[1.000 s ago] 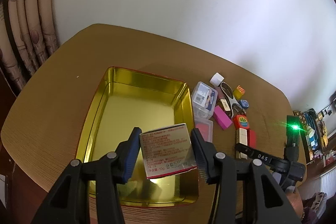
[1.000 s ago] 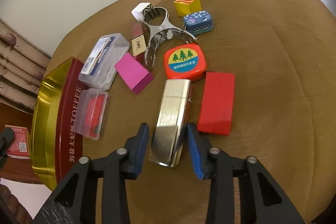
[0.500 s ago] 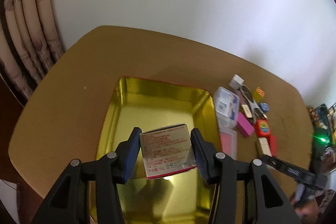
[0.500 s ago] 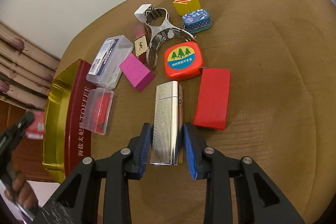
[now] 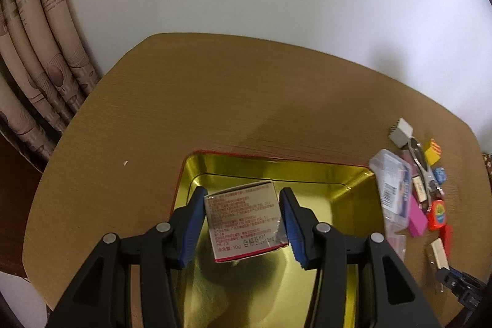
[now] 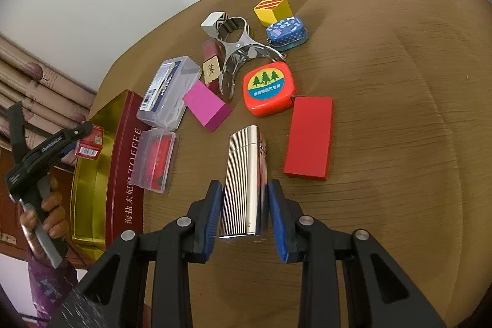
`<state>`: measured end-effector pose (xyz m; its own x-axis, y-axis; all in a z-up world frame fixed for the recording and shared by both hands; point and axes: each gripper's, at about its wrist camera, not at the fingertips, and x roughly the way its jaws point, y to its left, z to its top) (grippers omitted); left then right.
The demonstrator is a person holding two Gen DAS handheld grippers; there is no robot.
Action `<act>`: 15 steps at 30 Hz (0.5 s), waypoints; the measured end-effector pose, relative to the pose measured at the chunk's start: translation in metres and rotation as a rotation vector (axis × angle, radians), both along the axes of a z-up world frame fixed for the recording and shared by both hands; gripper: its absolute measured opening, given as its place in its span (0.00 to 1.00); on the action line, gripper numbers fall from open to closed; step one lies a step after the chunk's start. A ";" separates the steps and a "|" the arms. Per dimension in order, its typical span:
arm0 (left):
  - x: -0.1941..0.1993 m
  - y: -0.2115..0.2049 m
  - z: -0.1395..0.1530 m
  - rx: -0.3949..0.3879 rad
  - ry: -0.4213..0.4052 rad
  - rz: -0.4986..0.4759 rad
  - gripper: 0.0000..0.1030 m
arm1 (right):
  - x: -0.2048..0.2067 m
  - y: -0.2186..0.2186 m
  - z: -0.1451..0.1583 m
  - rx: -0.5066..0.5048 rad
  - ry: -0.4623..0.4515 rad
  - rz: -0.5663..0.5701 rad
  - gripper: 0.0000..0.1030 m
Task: Organize rigid objects
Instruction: 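Release cream box into gold tin with left tool while right tool grasps silver lighter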
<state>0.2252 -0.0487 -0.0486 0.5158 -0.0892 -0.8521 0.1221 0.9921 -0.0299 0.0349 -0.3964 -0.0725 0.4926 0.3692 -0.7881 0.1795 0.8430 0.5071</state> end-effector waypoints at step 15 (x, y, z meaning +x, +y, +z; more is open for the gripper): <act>0.002 0.008 -0.002 0.014 0.018 -0.031 0.49 | -0.004 -0.001 0.003 0.012 -0.002 -0.003 0.27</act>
<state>0.2276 -0.0404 -0.0502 0.4974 -0.0930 -0.8625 0.1523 0.9882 -0.0187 0.0312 -0.3979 -0.0698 0.4955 0.3770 -0.7826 0.1814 0.8362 0.5176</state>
